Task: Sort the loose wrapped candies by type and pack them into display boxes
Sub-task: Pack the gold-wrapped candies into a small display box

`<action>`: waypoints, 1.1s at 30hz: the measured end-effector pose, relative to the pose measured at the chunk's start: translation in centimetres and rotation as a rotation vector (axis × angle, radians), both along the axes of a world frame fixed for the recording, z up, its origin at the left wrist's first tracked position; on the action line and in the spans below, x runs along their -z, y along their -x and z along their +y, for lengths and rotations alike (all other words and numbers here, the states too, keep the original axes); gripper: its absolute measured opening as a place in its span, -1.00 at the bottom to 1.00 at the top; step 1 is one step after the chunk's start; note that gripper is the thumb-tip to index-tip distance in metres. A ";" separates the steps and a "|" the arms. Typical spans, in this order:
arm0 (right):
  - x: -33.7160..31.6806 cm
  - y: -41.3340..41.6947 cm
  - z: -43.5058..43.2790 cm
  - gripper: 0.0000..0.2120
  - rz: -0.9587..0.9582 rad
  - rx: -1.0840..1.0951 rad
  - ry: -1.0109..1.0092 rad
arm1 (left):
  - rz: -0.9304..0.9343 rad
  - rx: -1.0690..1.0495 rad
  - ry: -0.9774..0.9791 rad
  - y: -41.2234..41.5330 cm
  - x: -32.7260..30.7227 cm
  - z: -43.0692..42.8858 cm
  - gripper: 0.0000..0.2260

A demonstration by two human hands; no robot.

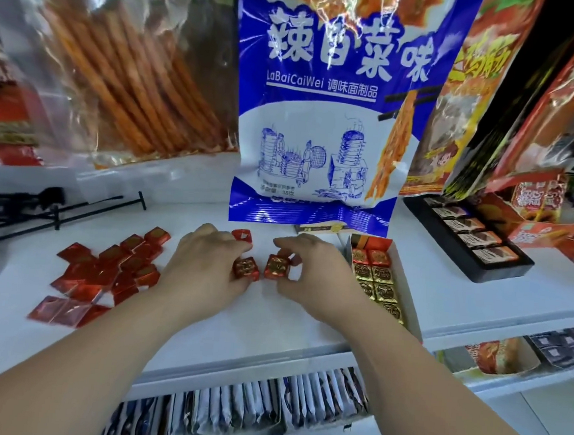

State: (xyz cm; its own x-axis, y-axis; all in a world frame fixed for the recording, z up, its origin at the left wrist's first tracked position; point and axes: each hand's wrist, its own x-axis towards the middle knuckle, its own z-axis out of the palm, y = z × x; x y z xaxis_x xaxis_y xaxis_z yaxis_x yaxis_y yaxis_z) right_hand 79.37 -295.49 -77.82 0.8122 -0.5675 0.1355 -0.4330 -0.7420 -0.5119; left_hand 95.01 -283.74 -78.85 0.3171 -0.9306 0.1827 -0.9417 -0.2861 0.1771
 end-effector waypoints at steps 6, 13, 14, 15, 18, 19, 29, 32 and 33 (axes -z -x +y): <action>-1.6 3.5 0.9 -0.40 0.014 -0.118 -0.080 | 0.049 0.153 -0.113 1.6 0.1 1.8 -0.66; -1.3 5.0 1.8 -0.44 0.053 -0.170 -0.042 | 0.122 0.148 -0.224 2.7 -0.3 2.4 -0.44; -1.2 5.2 1.9 -0.44 0.056 -0.172 -0.040 | 0.137 0.152 -0.235 2.6 -0.4 2.5 -0.41; -1.1 5.3 2.0 -0.44 0.057 -0.177 -0.037 | 0.156 0.155 -0.244 2.5 -0.4 2.7 -0.39; -0.9 5.4 2.3 -0.47 0.047 -0.206 -0.004 | 0.228 0.168 -0.243 2.6 -0.3 3.0 -0.50; -0.8 5.3 2.4 -0.47 0.036 -0.212 0.013 | 0.245 0.178 -0.231 2.6 -0.3 3.1 -0.57; -1.6 5.1 2.5 -0.52 -0.147 -0.211 -0.014 | 0.360 0.157 -0.026 2.4 -0.4 3.2 -0.72; -1.8 5.2 2.5 -0.60 -0.169 -0.167 -0.069 | 0.405 0.178 0.085 2.5 -0.6 3.3 -0.75; -1.8 5.2 2.5 -0.62 -0.172 -0.151 -0.077 | 0.419 0.195 0.117 2.6 -0.7 3.3 -0.76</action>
